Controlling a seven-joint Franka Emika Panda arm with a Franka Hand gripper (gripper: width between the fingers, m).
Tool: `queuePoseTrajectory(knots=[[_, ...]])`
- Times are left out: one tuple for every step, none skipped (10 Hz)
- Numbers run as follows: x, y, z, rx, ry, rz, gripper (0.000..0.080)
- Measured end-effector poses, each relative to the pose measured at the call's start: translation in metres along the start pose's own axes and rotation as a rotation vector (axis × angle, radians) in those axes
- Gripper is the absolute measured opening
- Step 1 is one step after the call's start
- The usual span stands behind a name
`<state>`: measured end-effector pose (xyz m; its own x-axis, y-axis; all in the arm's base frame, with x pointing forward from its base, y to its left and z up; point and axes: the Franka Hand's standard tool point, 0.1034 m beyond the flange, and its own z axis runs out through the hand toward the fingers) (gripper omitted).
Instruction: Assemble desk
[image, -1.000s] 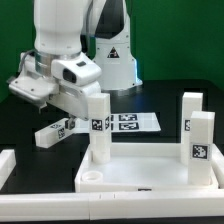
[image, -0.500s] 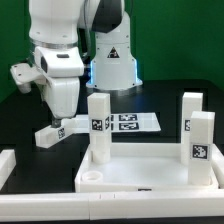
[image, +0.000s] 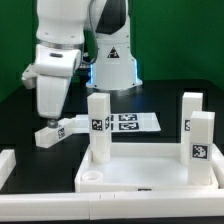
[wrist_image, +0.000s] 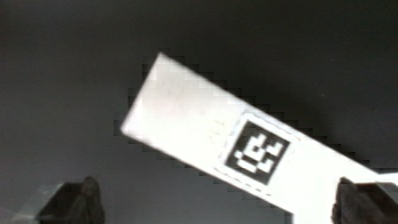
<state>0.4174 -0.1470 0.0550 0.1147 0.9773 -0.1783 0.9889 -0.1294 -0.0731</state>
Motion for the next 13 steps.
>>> queuePoseTrajectory(knots=[[0.0,0.005,-0.003,-0.003,0.01,0.174,0.0649],[0.002,0.01,-0.004,-0.002,0.017,0.323,0.0649],[0.006,0.012,-0.005,0.003,0.02,0.466,0.0649],[0.011,0.012,-0.004,0.035,0.012,0.633,0.0649],[0.011,0.015,-0.005,0.054,0.019,0.701,0.0649],[0.011,0.011,-0.003,0.04,0.046,0.758,0.0649],[0.013,0.011,-0.002,0.046,0.046,0.815,0.0649],[0.015,0.011,-0.002,0.047,0.047,0.856,0.0649],[0.016,0.011,-0.002,0.052,0.051,0.934,0.0649],[0.017,0.012,-0.001,0.058,0.055,1.016,0.0649],[0.014,0.016,0.001,0.109,0.042,1.134,0.0649],[0.014,0.023,0.0,0.151,0.036,1.285,0.0649],[0.014,0.025,0.001,0.236,0.023,1.474,0.0649]])
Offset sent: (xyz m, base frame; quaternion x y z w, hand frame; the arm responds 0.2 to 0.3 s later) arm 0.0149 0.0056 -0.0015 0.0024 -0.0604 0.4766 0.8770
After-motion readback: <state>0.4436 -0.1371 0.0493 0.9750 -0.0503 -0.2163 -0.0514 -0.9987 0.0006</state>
